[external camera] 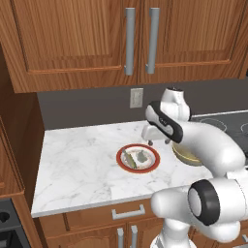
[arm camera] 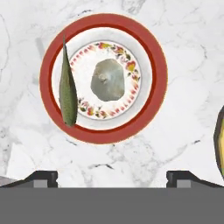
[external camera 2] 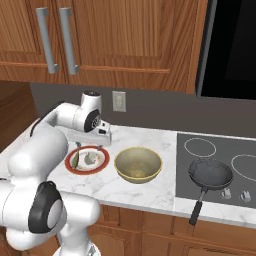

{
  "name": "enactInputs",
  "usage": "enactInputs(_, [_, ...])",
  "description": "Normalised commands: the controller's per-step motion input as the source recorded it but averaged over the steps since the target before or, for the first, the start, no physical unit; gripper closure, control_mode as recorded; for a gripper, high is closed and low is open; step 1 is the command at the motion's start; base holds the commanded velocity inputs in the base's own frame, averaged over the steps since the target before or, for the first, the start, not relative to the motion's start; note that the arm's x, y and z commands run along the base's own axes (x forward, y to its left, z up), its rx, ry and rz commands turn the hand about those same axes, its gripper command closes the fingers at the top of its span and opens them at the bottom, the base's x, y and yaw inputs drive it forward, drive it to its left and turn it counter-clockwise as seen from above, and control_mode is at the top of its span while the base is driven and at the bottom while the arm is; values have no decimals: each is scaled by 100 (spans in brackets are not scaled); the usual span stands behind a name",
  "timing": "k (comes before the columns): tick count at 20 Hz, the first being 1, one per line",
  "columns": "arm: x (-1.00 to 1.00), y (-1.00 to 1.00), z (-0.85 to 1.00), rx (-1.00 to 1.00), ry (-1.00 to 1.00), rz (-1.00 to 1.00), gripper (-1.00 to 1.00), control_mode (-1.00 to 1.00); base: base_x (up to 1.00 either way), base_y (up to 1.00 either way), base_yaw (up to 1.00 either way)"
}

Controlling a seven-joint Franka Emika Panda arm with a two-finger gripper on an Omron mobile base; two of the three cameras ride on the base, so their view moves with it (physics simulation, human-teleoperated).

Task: Place the fish on the plate and place the garlic on the same plate.

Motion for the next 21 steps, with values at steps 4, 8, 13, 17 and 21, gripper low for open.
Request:
enactInputs(4, [-100, -25, 21, 0, -2, 0, -100, -100, 0, 0, 0])
enactInputs(8, [-95, -3, 50, 0, -2, 0, -100, -100, 0, 0, 0])
enactInputs(13, [-70, 18, 88, 0, 0, -3, -100, -100, 0, 0, 0])
enactInputs(17, [-74, 13, 91, 0, 0, 0, -100, -100, 0, 0, 0])
enactInputs(21, [-32, 24, 52, -5, 0, 0, -100, -100, 0, 0, 0])
